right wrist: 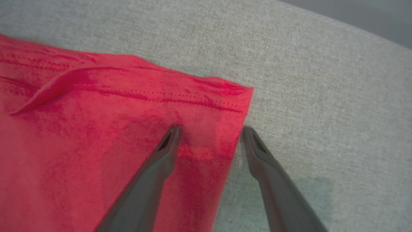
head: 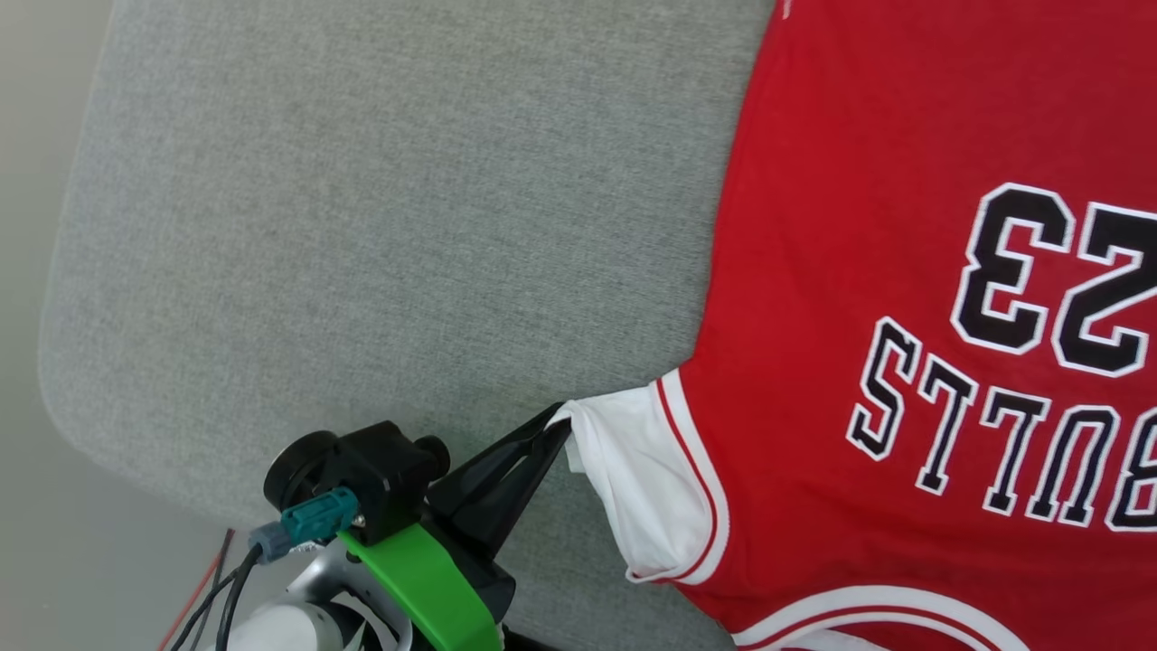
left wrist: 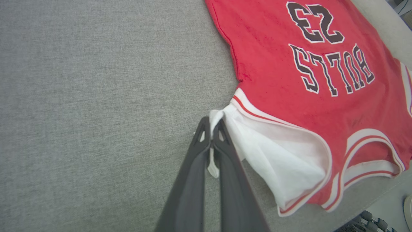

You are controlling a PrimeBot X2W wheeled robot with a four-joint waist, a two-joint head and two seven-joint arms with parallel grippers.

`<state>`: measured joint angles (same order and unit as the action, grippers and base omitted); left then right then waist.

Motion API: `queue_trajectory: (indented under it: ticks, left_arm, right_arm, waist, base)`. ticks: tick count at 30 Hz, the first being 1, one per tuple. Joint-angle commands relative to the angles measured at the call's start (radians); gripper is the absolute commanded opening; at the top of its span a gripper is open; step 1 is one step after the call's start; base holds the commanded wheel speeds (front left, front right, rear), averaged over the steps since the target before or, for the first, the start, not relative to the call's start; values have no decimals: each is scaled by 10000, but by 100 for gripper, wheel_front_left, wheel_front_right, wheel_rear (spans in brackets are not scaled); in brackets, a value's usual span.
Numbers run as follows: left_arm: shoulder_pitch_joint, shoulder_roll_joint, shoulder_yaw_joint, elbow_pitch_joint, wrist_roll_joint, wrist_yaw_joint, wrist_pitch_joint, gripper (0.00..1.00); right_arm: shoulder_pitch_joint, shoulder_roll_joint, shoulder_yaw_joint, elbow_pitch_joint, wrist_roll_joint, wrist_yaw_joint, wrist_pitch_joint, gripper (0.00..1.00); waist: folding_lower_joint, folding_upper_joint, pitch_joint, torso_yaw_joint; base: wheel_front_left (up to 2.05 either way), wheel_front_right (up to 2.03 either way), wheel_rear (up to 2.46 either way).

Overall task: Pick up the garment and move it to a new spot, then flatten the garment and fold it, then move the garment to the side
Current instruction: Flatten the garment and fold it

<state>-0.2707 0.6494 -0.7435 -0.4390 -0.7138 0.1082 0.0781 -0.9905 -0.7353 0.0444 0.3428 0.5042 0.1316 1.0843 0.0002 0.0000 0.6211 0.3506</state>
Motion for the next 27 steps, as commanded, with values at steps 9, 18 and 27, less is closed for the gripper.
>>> queue_trajectory:
  ticks: [9, 18, 27]
  left_arm:
    - [-202, -230, -4, 344, -101, -198, -321, 0]
    - [-207, -138, 99, 493, -127, -134, -379, 0]
    - [-134, 128, 139, 543, 29, 142, -191, 0]
  right_arm:
    - [584, -462, 1015, 647, 557, -9, 493, 0]
    - [900, -504, 1033, 816, 603, -9, -44, 0]
    - [1996, -327, 899, 1433, 488, -9, -840, 0]
  waist:
    - [-2, 0, 429, 601]
    - [-2, 0, -33, 367]
    - [-2, 0, -1355, -365]
  base:
    - [0, 0, 0]
    - [0, 0, 0]
    - [0, 0, 0]
